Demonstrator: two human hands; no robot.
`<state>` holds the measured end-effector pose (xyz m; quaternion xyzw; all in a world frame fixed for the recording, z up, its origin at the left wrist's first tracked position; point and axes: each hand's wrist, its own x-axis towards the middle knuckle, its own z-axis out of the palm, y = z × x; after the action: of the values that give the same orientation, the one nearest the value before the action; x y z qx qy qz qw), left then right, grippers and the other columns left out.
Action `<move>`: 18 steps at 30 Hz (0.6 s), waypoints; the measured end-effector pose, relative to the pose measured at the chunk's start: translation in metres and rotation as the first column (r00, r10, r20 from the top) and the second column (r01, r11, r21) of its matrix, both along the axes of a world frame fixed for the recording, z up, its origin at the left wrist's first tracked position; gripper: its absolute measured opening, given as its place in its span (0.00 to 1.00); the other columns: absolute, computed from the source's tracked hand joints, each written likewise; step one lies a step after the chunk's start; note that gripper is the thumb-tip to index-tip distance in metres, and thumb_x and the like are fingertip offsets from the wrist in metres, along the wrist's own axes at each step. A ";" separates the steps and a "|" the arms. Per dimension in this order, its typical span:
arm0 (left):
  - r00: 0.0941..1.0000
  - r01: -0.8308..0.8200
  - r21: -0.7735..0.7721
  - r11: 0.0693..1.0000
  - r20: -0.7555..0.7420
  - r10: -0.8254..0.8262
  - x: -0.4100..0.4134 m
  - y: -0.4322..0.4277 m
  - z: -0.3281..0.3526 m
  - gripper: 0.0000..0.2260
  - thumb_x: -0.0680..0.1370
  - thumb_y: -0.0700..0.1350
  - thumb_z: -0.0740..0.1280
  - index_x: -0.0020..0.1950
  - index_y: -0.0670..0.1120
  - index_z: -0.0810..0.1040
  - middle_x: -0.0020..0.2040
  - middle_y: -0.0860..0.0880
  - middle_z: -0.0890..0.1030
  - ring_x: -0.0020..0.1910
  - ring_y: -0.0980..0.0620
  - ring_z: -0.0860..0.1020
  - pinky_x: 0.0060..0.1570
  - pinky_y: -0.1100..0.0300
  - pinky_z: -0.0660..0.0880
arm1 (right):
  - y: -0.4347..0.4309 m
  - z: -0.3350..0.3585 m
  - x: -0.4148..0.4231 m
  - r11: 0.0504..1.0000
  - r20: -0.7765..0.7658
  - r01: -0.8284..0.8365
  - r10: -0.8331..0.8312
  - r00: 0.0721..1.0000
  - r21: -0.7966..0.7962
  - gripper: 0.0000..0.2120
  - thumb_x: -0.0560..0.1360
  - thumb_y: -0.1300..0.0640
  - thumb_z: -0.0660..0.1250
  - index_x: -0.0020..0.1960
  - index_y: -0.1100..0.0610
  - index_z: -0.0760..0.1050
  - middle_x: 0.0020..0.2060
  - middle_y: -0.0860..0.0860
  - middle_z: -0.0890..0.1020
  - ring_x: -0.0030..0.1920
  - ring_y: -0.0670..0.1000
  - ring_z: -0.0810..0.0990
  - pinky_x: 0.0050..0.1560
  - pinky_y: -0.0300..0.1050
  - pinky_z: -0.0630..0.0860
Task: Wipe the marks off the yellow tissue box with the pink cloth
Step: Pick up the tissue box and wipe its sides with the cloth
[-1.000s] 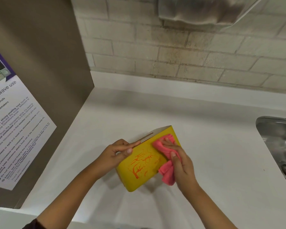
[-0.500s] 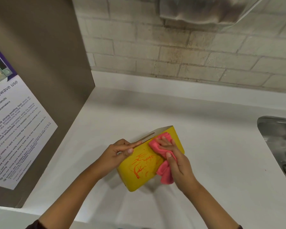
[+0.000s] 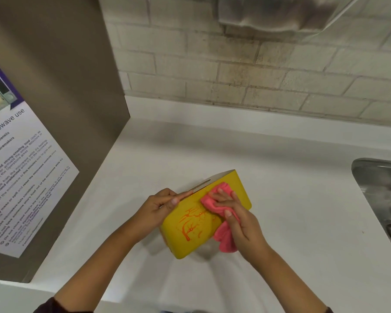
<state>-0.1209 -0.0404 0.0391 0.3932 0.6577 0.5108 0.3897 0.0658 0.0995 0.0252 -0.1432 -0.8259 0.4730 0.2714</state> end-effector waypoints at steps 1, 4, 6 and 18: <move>1.000 0.004 -0.003 1.000 -0.002 -0.004 0.000 0.000 0.000 0.30 0.61 0.77 0.59 0.57 0.63 0.77 0.46 0.48 0.72 0.50 0.56 0.76 0.48 0.68 0.73 | 0.000 0.000 0.000 0.998 -0.019 0.058 -0.058 0.998 -0.022 0.17 0.80 0.55 0.52 0.63 0.49 0.75 0.65 0.44 0.75 0.71 0.45 0.67 0.75 0.49 0.53; 1.000 0.010 -0.002 1.000 0.000 -0.010 0.002 0.000 0.000 0.28 0.61 0.77 0.60 0.55 0.65 0.77 0.47 0.47 0.72 0.50 0.56 0.76 0.48 0.67 0.74 | -0.010 0.001 -0.014 0.987 -0.039 0.154 -0.157 0.987 -0.052 0.16 0.80 0.55 0.52 0.64 0.46 0.72 0.67 0.40 0.73 0.73 0.43 0.62 0.76 0.49 0.50; 1.000 -0.005 0.007 1.000 0.010 0.005 0.003 0.001 -0.001 0.30 0.61 0.76 0.60 0.55 0.62 0.79 0.48 0.44 0.72 0.50 0.54 0.76 0.49 0.65 0.74 | -0.019 0.003 -0.025 0.991 -0.041 0.131 -0.131 0.991 -0.013 0.16 0.81 0.56 0.52 0.63 0.46 0.73 0.66 0.39 0.72 0.73 0.42 0.61 0.76 0.48 0.49; 1.000 0.000 0.008 1.000 0.011 0.000 0.002 0.001 0.001 0.32 0.61 0.77 0.59 0.57 0.62 0.76 0.45 0.48 0.72 0.48 0.57 0.76 0.47 0.68 0.73 | -0.007 -0.002 -0.012 0.987 -0.032 0.157 -0.158 0.987 -0.025 0.19 0.80 0.53 0.51 0.64 0.36 0.70 0.66 0.30 0.70 0.72 0.40 0.63 0.75 0.46 0.54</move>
<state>-0.1189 -0.0395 0.0405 0.3919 0.6534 0.5156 0.3920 0.0541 0.0929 0.0230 -0.2031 -0.8019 0.4616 0.3204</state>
